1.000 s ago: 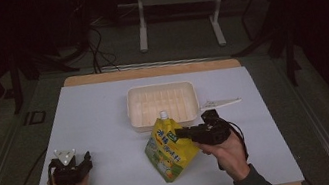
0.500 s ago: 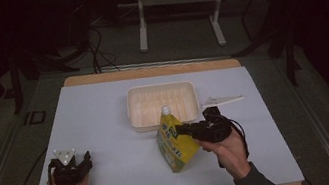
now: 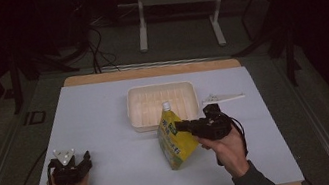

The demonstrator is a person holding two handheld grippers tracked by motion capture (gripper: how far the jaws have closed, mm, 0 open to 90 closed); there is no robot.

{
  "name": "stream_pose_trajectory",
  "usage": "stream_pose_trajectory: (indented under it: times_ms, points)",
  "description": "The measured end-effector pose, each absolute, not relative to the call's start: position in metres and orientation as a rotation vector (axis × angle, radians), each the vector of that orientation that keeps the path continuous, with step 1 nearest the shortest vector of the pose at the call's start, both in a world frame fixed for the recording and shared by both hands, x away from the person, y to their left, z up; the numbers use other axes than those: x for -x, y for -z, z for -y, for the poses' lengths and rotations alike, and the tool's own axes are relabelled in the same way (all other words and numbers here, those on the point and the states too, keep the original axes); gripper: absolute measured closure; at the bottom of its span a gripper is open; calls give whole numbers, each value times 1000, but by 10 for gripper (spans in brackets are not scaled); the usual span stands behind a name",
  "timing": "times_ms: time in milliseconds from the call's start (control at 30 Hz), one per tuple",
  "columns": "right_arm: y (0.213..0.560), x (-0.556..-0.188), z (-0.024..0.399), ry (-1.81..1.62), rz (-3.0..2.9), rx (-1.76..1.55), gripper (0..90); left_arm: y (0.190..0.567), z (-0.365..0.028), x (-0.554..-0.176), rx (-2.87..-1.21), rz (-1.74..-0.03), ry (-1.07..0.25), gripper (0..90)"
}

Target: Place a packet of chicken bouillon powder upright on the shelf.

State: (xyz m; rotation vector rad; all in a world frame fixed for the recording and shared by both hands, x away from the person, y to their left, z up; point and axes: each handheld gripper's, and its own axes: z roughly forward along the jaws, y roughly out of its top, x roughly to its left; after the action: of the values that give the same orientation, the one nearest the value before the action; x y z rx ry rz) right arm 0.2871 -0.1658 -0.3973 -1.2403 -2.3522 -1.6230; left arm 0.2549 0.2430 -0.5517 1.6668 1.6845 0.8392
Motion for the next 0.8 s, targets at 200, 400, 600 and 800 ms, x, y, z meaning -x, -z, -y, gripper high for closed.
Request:
stream_pose_trajectory:
  times_ms: [200,400,600,800]
  points:
    - [393,-288,164,1642,2350,1231,900,552,-243,-255,-1665,-1683,-839,442]
    - [389,-289,163,1659,2346,1228,900,552,-243,-255,-1662,-1683,-839,443]
    - [382,-290,163,1682,2350,1221,900,552,-243,-255,-1664,-1682,-841,443]
    - [375,-290,164,1702,2360,1218,900,552,-243,-255,-1664,-1682,-840,443]
